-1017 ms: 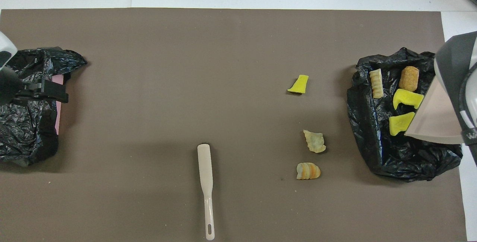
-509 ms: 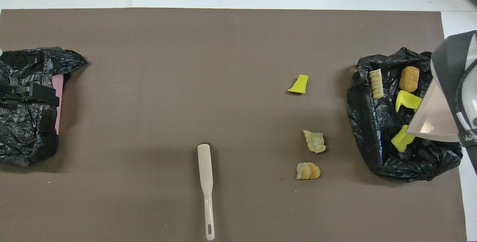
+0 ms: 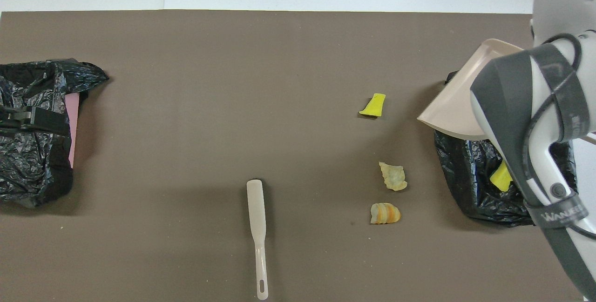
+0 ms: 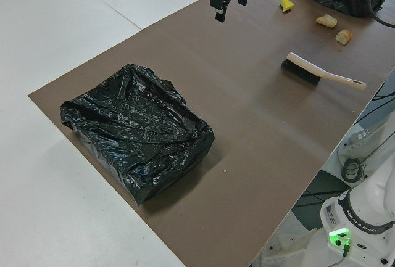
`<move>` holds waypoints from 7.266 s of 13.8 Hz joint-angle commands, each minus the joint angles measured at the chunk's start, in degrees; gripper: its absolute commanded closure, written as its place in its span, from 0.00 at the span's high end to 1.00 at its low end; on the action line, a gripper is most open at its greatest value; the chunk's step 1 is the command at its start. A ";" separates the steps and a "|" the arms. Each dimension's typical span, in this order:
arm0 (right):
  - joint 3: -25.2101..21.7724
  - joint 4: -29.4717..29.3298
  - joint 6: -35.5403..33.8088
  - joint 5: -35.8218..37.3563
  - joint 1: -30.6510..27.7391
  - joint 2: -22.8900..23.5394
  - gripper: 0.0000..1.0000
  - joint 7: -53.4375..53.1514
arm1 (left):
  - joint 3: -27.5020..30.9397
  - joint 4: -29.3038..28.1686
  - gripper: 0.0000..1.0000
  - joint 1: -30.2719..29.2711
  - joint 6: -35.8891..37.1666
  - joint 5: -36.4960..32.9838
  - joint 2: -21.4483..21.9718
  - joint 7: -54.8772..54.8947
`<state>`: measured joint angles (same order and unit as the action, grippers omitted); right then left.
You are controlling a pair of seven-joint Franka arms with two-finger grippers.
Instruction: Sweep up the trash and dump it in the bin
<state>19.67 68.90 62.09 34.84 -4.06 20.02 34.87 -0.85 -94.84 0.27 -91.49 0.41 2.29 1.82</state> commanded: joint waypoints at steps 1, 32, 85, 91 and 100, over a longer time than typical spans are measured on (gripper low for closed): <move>2.38 0.19 2.85 -7.04 1.06 -0.77 0.00 -13.90 | -0.29 0.10 1.00 -0.35 1.83 -1.72 0.61 1.25; 1.77 -6.93 44.26 -22.27 31.13 28.32 0.33 -81.54 | -0.20 -0.34 1.00 -0.27 3.07 -1.11 0.96 1.43; 2.04 58.26 46.47 -44.95 33.17 -26.58 0.00 -94.20 | -0.29 -3.33 0.00 12.94 -19.44 -4.10 -12.66 21.50; 2.04 65.91 42.67 -41.62 22.71 -33.02 0.00 -95.78 | -0.20 -4.12 0.00 7.91 -14.51 -4.10 -11.60 46.77; 2.04 73.64 38.70 -34.05 17.77 -38.11 0.00 -92.54 | -0.73 -12.71 0.00 14.73 -19.33 -8.10 -8.89 65.76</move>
<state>21.08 136.99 98.65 -0.22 14.48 -12.96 -58.85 -2.09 -101.92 9.95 -107.58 -3.81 -10.10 67.14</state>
